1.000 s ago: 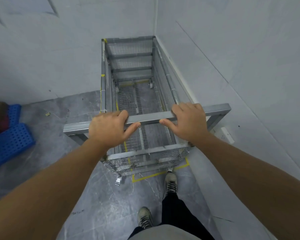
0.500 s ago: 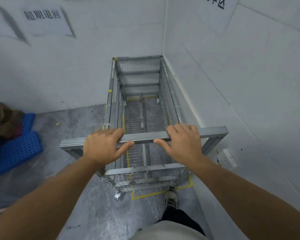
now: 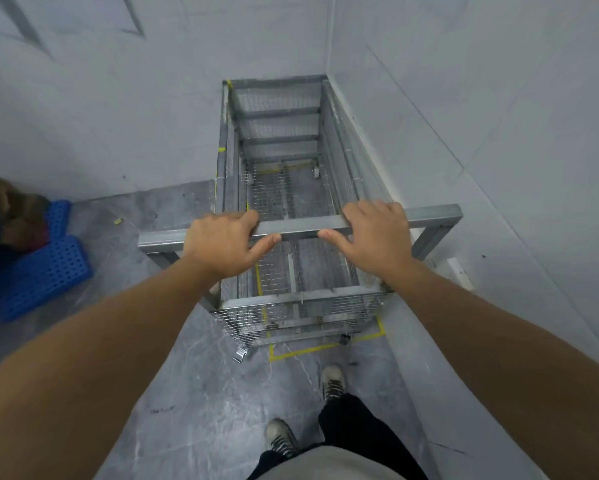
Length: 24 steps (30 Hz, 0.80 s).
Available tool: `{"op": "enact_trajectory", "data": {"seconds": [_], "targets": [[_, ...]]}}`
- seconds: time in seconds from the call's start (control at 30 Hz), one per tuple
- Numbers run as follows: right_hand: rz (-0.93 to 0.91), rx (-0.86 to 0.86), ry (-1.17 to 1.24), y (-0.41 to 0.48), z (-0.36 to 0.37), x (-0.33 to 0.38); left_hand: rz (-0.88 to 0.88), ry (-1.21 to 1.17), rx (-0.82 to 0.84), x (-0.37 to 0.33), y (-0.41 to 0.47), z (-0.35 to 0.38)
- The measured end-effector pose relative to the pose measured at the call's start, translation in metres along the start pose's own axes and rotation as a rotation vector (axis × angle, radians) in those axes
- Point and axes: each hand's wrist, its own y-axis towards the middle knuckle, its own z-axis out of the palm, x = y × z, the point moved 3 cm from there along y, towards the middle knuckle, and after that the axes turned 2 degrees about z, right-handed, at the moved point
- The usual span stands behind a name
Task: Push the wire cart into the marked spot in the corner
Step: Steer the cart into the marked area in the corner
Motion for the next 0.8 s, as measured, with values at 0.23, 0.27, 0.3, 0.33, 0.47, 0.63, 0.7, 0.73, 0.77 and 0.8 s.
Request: {"op": "enact_trajectory", "data": {"seconds": [0.23, 0.27, 0.3, 0.33, 0.47, 0.63, 0.7, 0.73, 0.77, 0.8], "targets": [[-0.011, 0.015, 0.007, 0.000, -0.001, 0.000, 0.014, 0.016, 0.048, 0.001, 0.001, 0.002], [-0.014, 0.019, 0.001, 0.000, -0.002, 0.001, 0.012, 0.021, 0.061, 0.001, 0.001, 0.002], [-0.017, 0.029, 0.001, -0.001, -0.003, 0.001, 0.011, 0.021, 0.076, 0.001, 0.001, 0.001], [-0.024, 0.041, 0.004, 0.000, -0.003, 0.002, 0.008, 0.019, 0.089, 0.002, 0.001, 0.001], [-0.086, 0.137, 0.023, 0.004, -0.004, 0.019, 0.071, -0.046, 0.100, 0.008, 0.000, 0.001], [-0.088, 0.103, 0.031, 0.008, -0.002, 0.055, 0.186, -0.142, 0.125, 0.030, -0.011, -0.011], [-0.094, 0.102, 0.016, 0.009, 0.001, 0.069, 0.187, -0.121, 0.110, 0.050, -0.022, -0.015], [-0.094, 0.110, 0.014, 0.010, 0.002, 0.077, 0.190, -0.113, 0.111, 0.061, -0.028, -0.017], [-0.091, 0.117, 0.012, 0.012, 0.003, 0.085, 0.198, -0.108, 0.120, 0.072, -0.033, -0.017], [-0.086, 0.116, 0.005, 0.013, 0.005, 0.094, 0.211, -0.107, 0.129, 0.081, -0.038, -0.016]]}}
